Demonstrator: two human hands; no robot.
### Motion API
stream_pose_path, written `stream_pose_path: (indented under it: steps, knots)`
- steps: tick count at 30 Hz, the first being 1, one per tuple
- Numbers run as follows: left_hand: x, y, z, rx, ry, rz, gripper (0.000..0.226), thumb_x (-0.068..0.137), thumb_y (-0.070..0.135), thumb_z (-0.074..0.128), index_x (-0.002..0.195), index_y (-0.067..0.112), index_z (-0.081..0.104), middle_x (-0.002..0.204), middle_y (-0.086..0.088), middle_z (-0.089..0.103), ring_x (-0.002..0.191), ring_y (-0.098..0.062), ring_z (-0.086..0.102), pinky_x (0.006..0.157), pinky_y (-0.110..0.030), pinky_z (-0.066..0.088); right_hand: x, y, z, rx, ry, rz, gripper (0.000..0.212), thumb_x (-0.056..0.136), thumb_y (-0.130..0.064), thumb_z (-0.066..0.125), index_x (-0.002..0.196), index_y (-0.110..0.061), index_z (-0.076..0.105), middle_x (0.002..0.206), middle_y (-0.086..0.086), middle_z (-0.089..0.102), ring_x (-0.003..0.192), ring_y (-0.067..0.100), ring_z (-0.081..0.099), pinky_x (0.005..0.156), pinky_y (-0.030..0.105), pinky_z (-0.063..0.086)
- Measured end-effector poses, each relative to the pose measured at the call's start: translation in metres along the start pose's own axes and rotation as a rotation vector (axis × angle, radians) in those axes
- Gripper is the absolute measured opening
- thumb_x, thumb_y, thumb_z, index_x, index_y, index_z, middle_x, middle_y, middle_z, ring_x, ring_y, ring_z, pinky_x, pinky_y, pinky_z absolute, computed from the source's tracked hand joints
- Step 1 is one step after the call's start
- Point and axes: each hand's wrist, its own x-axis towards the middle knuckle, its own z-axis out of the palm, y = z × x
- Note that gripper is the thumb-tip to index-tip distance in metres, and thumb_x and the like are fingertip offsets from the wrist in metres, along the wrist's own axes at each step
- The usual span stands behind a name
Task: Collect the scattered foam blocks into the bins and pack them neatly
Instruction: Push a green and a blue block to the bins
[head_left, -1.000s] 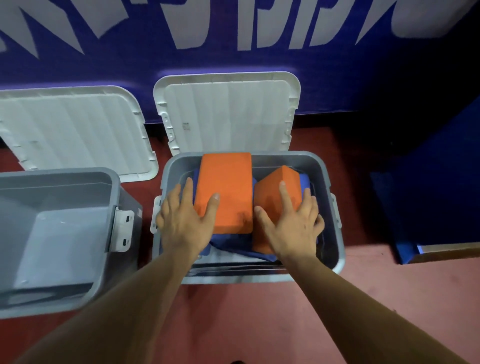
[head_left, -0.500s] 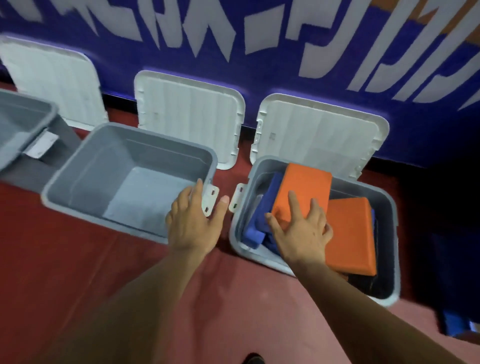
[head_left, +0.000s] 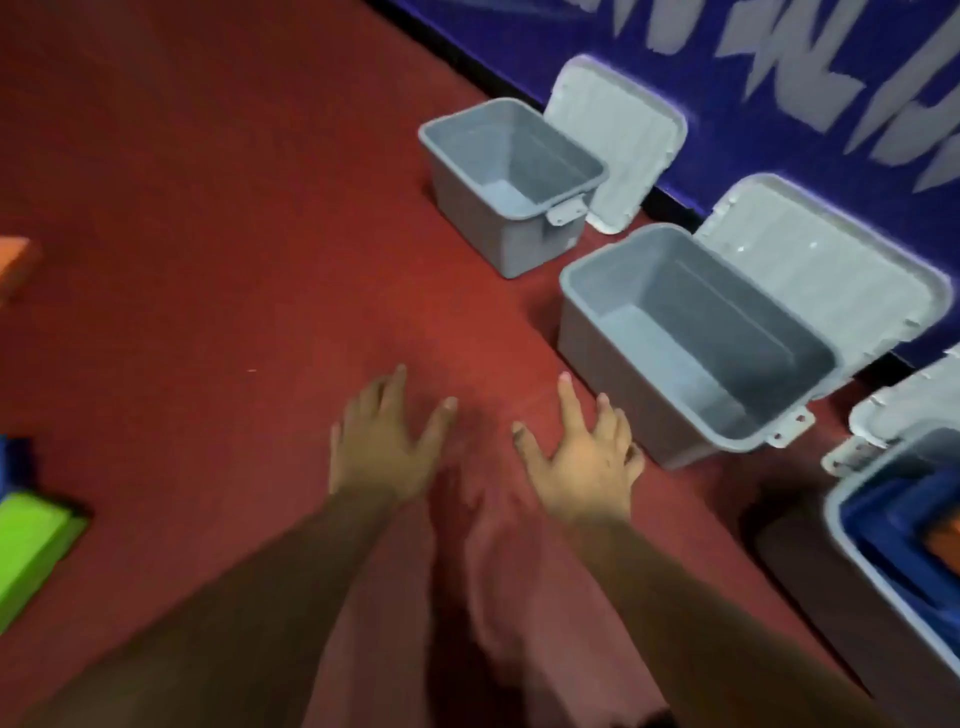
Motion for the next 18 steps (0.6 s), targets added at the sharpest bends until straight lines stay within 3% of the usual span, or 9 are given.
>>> stream_pose_path:
  steps: [5,10,18]
  knots:
    - [-0.039,-0.173,-0.095,0.013,0.138,-0.251,0.085,0.091,0.077,0.034,0.157,0.022,0.032,0.153,-0.005,0.042,0.141,-0.027,0.034,0.113,-0.047,0.03,-0.081,-0.152,0.083,-0.043,-0.134,-0.224,0.082,0.092,-0.076,0.04,0.16,-0.046,0.004,0.168,0.012,0.015,0.155,0.031,0.007,0.119,0.057,0.013]
    - [-0.114,-0.322,-0.164,0.008,0.231,-0.506,0.091,0.087,0.082,0.03,0.156,0.022,0.034,0.153,-0.005,0.041,0.142,-0.027,0.034,0.113,-0.05,0.029,-0.174,-0.276,0.161,-0.145,-0.242,-0.443,0.082,0.092,-0.075,0.037,0.159,-0.045,0.0,0.166,0.014,0.018,0.154,0.034,0.012,0.119,0.056,0.019]
    - [-0.207,-0.485,-0.226,-0.031,0.342,-0.84,0.084,0.091,0.074,0.039,0.155,0.02,0.035,0.153,-0.006,0.04,0.142,-0.029,0.034,0.113,-0.051,0.026,-0.294,-0.405,0.266,-0.225,-0.402,-0.72,0.082,0.091,-0.075,0.039,0.159,-0.047,0.004,0.166,0.011,0.02,0.153,0.032,0.014,0.119,0.052,0.017]
